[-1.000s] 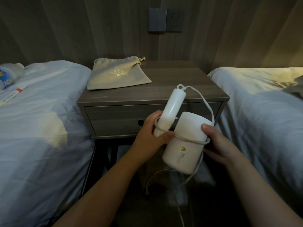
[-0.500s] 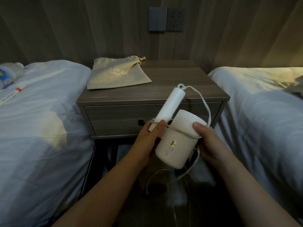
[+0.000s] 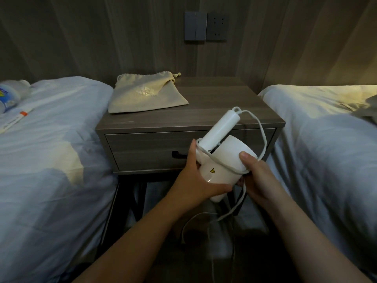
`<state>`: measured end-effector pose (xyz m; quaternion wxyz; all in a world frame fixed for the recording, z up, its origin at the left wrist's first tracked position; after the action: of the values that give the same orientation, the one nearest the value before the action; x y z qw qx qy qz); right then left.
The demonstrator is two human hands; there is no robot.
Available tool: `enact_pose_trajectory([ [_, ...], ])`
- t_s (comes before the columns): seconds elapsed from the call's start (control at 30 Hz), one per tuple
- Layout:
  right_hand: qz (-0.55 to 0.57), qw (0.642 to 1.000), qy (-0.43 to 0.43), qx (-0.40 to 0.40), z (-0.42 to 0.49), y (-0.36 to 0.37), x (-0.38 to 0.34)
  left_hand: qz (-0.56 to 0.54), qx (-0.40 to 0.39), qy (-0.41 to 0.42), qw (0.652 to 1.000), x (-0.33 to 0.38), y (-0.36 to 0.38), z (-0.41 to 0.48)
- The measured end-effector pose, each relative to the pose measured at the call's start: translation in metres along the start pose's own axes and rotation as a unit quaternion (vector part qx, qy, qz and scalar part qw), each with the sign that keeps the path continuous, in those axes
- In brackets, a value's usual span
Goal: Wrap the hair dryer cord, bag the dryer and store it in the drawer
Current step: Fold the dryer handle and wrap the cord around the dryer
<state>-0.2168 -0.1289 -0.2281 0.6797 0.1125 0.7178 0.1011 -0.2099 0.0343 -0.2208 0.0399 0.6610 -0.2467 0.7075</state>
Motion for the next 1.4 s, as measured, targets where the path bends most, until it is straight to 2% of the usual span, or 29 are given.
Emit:
enact_pose_trajectory([
  [0.13, -0.037, 0.999, 0.001, 0.006, -0.002, 0.006, -0.003, 0.007, 0.007, 0.013, 1.000, 0.003, -0.006, -0.001],
  [0.27, -0.165, 0.983, 0.044, 0.063, -0.003, 0.008, -0.012, 0.015, 0.043, 0.030, 0.999, 0.002, -0.012, -0.002],
  [0.43, -0.238, 0.964, 0.077, 0.086, -0.003, 0.009, -0.016, 0.079, 0.093, 0.044, 0.992, 0.006, -0.017, -0.004],
  [0.57, -0.256, 0.961, 0.056, 0.086, -0.002, 0.011, -0.016, 0.154, 0.112, 0.060, 0.980, 0.009, -0.021, -0.003],
  [0.7, -0.281, 0.957, 0.045, 0.049, -0.003, 0.015, -0.014, 0.230, 0.138, 0.093, 0.959, 0.014, -0.028, -0.003],
  [0.8, -0.240, 0.968, 0.070, -0.021, -0.006, 0.013, -0.014, 0.226, 0.167, 0.090, 0.955, 0.014, -0.038, -0.001],
  [0.9, -0.259, 0.958, 0.099, -0.072, -0.009, 0.009, -0.020, 0.238, 0.201, 0.093, 0.946, 0.013, -0.049, -0.002],
  [0.97, -0.362, 0.922, 0.103, -0.092, -0.013, 0.010, -0.024, 0.232, 0.217, 0.091, 0.944, 0.011, -0.054, -0.002],
  [1.07, -0.549, 0.820, 0.085, -0.139, -0.019, 0.019, -0.031, 0.238, 0.207, 0.089, 0.945, 0.007, -0.053, 0.001],
  [1.2, -0.613, 0.759, 0.108, -0.192, -0.033, 0.032, -0.038, 0.305, 0.166, 0.102, 0.932, 0.003, -0.041, 0.002],
  [1.3, -0.695, 0.694, 0.080, -0.171, -0.038, 0.033, -0.040, 0.412, 0.122, 0.130, 0.893, 0.001, -0.032, 0.002],
  [1.4, -0.735, 0.657, 0.093, -0.139, -0.040, 0.031, -0.043, 0.492, 0.088, 0.146, 0.854, -0.005, -0.026, 0.003],
])
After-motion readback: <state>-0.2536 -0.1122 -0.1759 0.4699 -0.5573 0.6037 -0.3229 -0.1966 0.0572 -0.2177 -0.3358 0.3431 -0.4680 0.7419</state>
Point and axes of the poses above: each hand's wrist, its own z-axis towards the middle knuckle, its own y-axis out of the palm, x = y × z, the point moved 2 cm from there along z, towards the middle knuckle, and after that the axes turned 2 degrees about y, right-handed, at the moved point
